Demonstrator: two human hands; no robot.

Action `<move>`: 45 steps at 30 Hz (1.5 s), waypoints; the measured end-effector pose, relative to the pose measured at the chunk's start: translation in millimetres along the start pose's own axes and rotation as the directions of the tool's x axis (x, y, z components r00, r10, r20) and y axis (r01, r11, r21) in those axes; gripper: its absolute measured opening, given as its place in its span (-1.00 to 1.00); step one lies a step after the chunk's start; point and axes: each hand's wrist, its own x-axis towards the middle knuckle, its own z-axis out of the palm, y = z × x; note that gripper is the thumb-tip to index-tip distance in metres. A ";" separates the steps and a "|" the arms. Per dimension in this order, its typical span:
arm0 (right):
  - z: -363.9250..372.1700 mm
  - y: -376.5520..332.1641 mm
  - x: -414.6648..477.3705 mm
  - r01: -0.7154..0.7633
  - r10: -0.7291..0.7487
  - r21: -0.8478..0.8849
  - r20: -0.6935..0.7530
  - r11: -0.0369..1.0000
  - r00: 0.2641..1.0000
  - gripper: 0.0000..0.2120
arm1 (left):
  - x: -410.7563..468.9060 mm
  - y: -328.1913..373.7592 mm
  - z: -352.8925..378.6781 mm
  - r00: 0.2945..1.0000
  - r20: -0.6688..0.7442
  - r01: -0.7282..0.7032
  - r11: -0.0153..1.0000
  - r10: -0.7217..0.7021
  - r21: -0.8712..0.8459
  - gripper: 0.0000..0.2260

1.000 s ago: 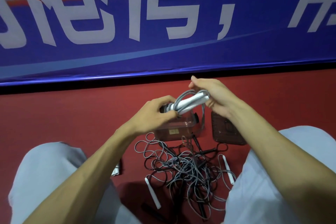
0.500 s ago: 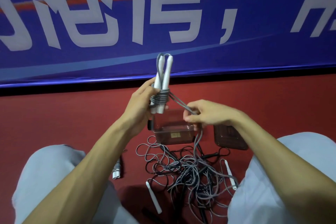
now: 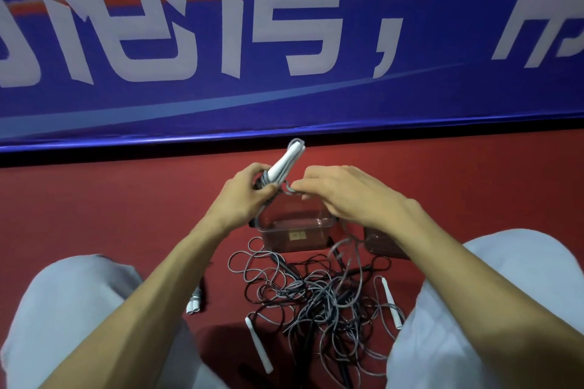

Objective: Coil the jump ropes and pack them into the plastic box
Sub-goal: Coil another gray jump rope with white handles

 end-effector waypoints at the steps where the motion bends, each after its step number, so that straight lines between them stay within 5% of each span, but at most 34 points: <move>1: 0.6 -0.8 0.3 0.006 -0.006 -0.011 0.006 1.000 1.000 -0.58 | -0.2 -0.4 1.1 1.000 0.026 -0.016 0.998 0.014 0.053 -0.80; 5: 6.1 1.3 1.2 0.078 -0.085 -0.080 -0.079 0.994 0.993 -0.55 | -1.6 -3.2 -1.7 0.979 0.190 -0.109 0.970 0.067 0.216 -0.77; 9: 8.7 3.2 2.6 0.047 -0.048 -0.011 -0.257 0.999 0.965 -0.90 | -4.9 -4.5 1.2 0.917 0.375 -0.267 0.906 0.135 0.327 -0.76; 14: 9.4 3.8 2.9 -0.303 0.342 0.169 -0.296 0.938 0.892 -0.69 | -5.3 -5.5 0.2 0.884 0.416 -0.361 0.876 0.213 0.320 -0.73; 20: 8.5 11.0 7.9 -0.527 0.641 0.553 -0.017 0.645 0.767 -0.65 | -13.4 7.9 3.8 0.895 0.343 -0.346 0.929 0.285 0.131 -0.74; 25: 6.5 22.5 3.2 -0.457 0.578 0.849 0.240 0.265 0.780 -0.81 | -15.1 14.8 0.2 0.922 0.273 -0.286 0.958 0.275 0.001 -0.82; 29: 5.8 25.5 3.4 -0.395 0.501 0.909 0.283 0.131 0.818 -0.86 | -12.1 15.0 -0.9 0.960 0.182 -0.183 0.968 0.214 -0.172 -0.91; 34: 0.6 21.4 3.2 -0.423 0.354 0.879 0.332 0.221 0.874 -0.78 | -14.0 25.4 -3.1 0.996 0.068 -0.022 0.896 0.059 -0.444 -0.81; 38: -7.1 18.6 1.9 -0.439 0.273 0.851 0.366 0.288 0.890 -0.77 | -14.5 29.6 -5.7 0.992 0.118 0.108 0.760 -0.041 -0.641 -0.74; 41: -6.0 16.6 1.7 -0.487 0.250 0.797 0.421 0.358 0.872 -0.80 | -12.6 27.7 -5.8 0.980 0.174 0.191 0.666 -0.093 -0.721 -0.62; 45: 1.1 22.1 -4.0 -0.568 0.236 0.619 0.536 0.543 0.810 -0.87 | -10.4 25.7 -6.2 0.982 0.143 0.188 0.655 -0.122 -0.732 -0.77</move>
